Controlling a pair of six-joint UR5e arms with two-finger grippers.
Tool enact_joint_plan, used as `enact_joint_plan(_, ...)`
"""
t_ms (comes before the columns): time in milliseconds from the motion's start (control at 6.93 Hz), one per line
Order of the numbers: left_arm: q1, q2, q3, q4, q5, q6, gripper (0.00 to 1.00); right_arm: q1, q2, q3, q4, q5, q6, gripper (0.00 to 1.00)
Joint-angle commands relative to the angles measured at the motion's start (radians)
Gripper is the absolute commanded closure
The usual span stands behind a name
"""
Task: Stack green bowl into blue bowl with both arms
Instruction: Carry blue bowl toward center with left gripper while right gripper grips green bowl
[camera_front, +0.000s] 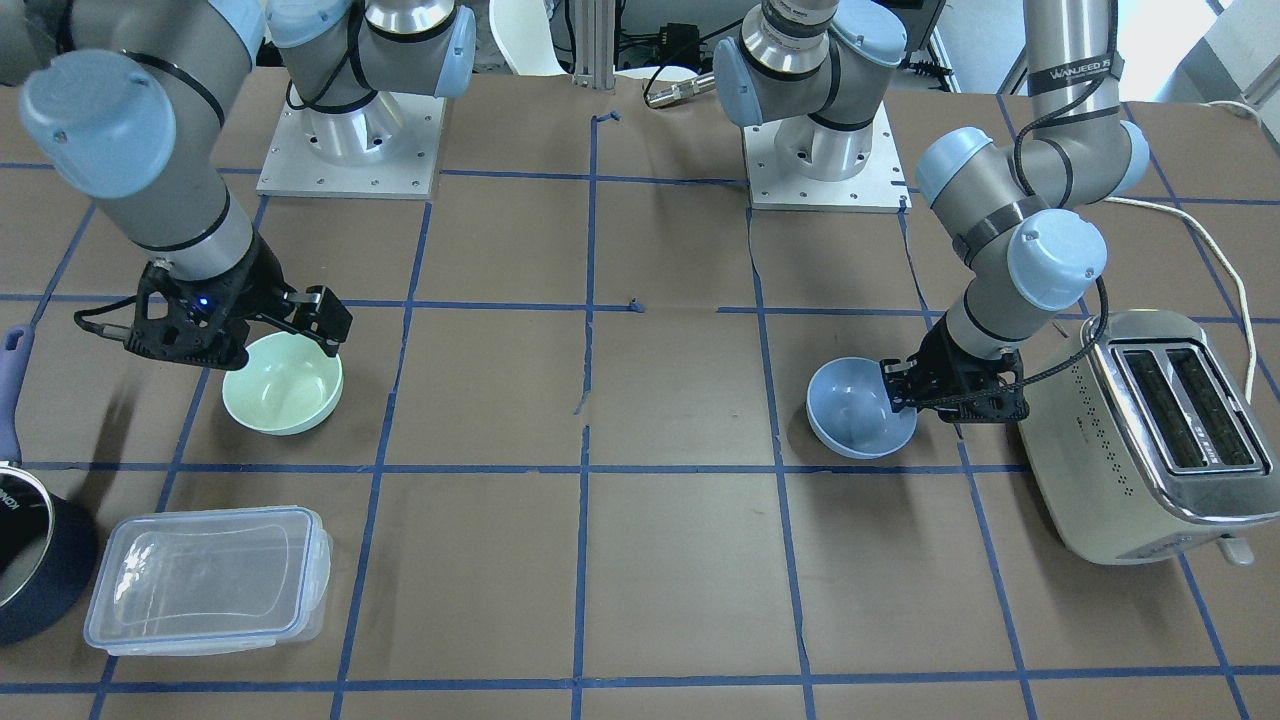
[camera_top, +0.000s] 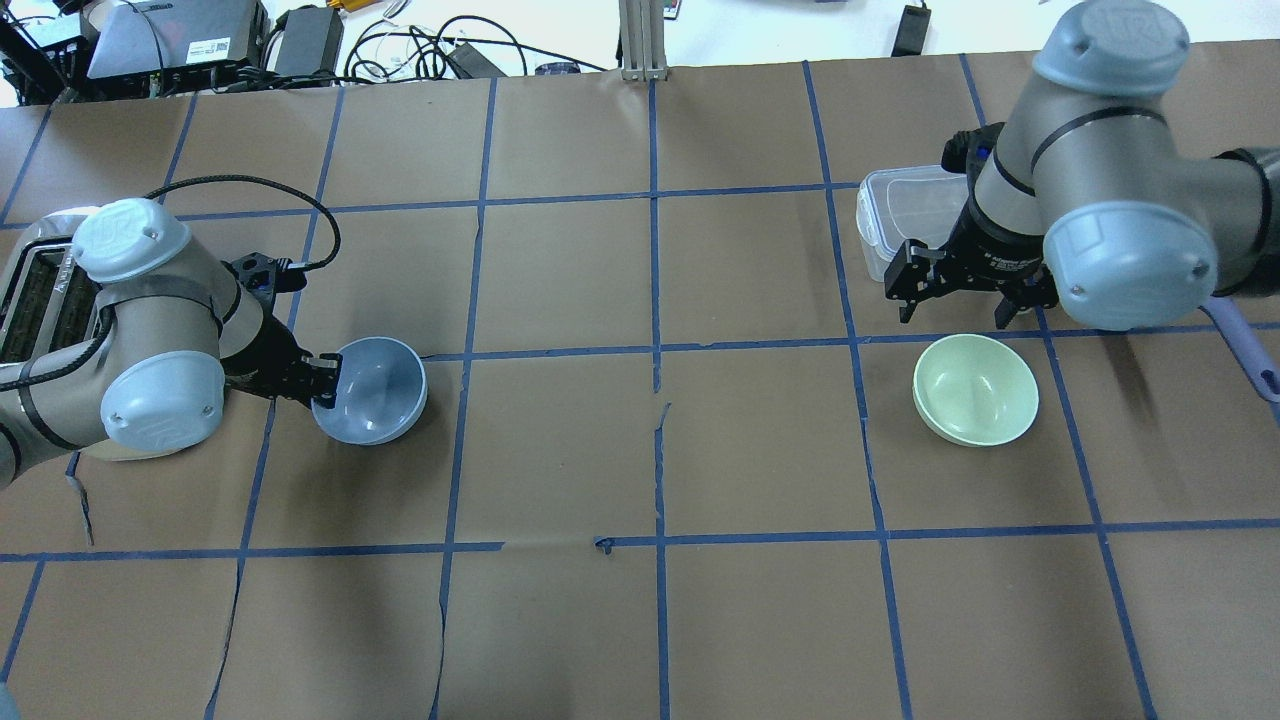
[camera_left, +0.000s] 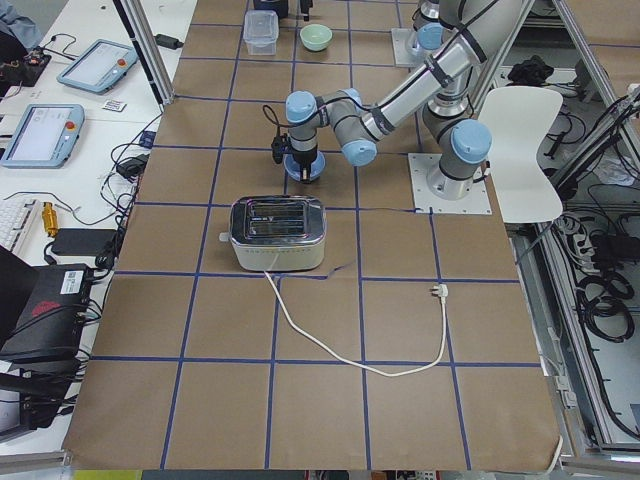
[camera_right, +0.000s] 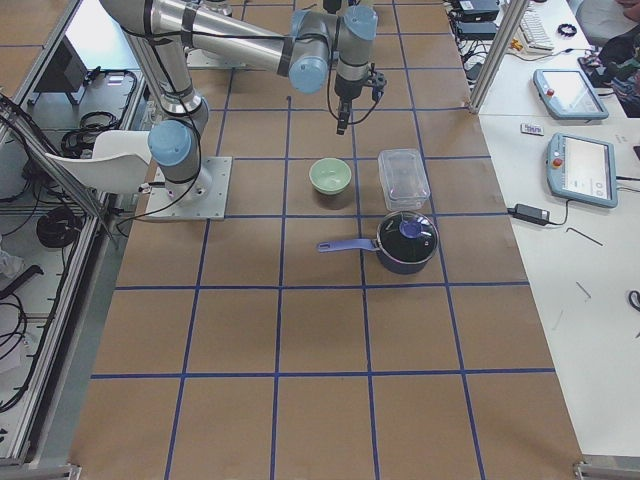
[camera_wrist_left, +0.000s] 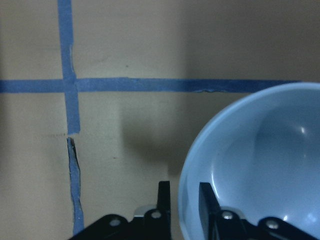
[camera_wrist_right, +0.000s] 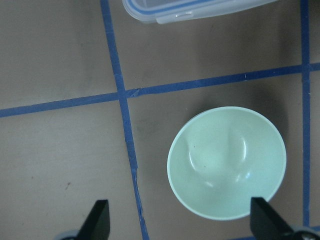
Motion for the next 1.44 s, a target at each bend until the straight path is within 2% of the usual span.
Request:
enact_joint_plan(0, -0.016, -0.004, 0.035, -0.013, -0.081, -0.002, 0.93, -0.003, 0.040, 0.067, -0.083, 0.002, -0.002, 0.00)
enact_joint_plan(144, -0.039, -0.011, 0.061, -0.017, -0.139, -0.025, 0.93, -0.003, 0.068, 0.067, -0.084, 0.004, 0.001, 0.00)
enact_joint_plan(289, -0.116, -0.003, 0.093, -0.052, -0.149, -0.142, 0.93, -0.003, 0.086, 0.068, -0.089, 0.004, 0.001, 0.00)
enact_joint_plan(722, -0.453, -0.035, 0.149, -0.040, -0.152, -0.600, 0.93, -0.003, 0.141, 0.074, -0.110, 0.007, 0.001, 0.01)
enact_joint_plan(866, -0.524, -0.053, 0.149, 0.005, -0.149, -0.673, 0.93, -0.003, 0.160, 0.076, -0.121, 0.007, 0.001, 0.05)
enact_joint_plan(1010, -0.548, -0.078, 0.144, 0.026, -0.154, -0.726, 0.93, -0.006, 0.161, 0.082, -0.121, 0.008, 0.004, 0.13)
enact_joint_plan(1155, -0.568, -0.095, 0.145, 0.029, -0.158, -0.755, 0.93, -0.006, 0.166, 0.090, -0.123, 0.008, 0.006, 0.29)
enact_joint_plan(1299, -0.583, -0.103, 0.141, 0.024, -0.155, -0.762, 0.93, -0.006, 0.169, 0.090, -0.121, 0.001, 0.003, 0.60)
